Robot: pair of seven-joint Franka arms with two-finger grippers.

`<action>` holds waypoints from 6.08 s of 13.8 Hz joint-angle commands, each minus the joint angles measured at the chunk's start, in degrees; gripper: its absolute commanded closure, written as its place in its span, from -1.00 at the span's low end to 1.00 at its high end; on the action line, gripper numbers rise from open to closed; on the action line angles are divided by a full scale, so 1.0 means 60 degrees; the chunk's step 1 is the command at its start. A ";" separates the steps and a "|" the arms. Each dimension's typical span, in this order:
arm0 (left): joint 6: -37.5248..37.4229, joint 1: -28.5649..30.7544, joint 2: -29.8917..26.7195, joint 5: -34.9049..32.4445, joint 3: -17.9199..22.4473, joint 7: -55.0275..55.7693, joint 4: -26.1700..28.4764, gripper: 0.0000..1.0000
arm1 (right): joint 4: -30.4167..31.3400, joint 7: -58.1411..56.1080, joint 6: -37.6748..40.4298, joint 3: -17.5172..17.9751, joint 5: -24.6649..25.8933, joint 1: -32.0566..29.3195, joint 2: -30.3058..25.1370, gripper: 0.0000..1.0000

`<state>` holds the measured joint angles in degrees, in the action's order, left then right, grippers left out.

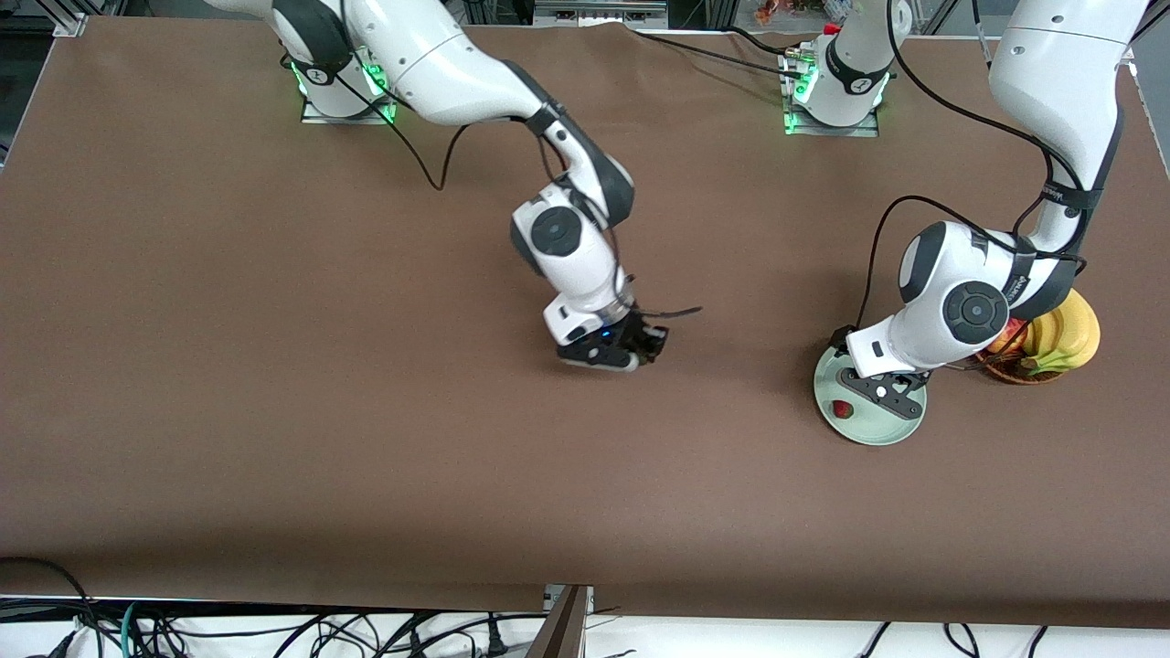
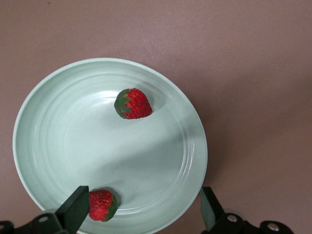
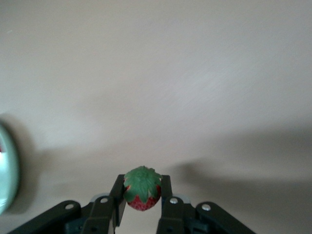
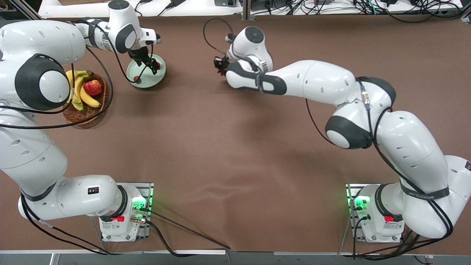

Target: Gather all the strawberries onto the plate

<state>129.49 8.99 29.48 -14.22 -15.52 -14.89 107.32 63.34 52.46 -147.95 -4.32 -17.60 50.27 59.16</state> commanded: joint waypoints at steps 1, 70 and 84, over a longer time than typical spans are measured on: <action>-0.0443 0.0040 -0.0064 0.0246 -0.0094 -0.0257 -0.0323 -1.00 | -0.0801 0.0469 -0.0783 -0.0086 -0.0041 0.0409 0.0801 0.64; -0.3091 0.0801 0.0290 -0.0475 -0.1426 0.1442 -0.2855 -1.00 | 0.3227 -0.8524 1.0992 0.0881 0.3314 -0.8173 -0.8499 -1.00; -0.5418 -0.1644 -0.5946 0.2171 0.2308 0.1384 -0.1139 -1.00 | 0.3227 -0.8423 1.0903 0.0911 0.3328 -0.8129 -0.8499 -1.00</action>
<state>88.90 1.85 4.70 1.01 -3.69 -6.00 84.76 82.52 1.89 -82.25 0.47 2.92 2.30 8.53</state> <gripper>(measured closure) 0.000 0.000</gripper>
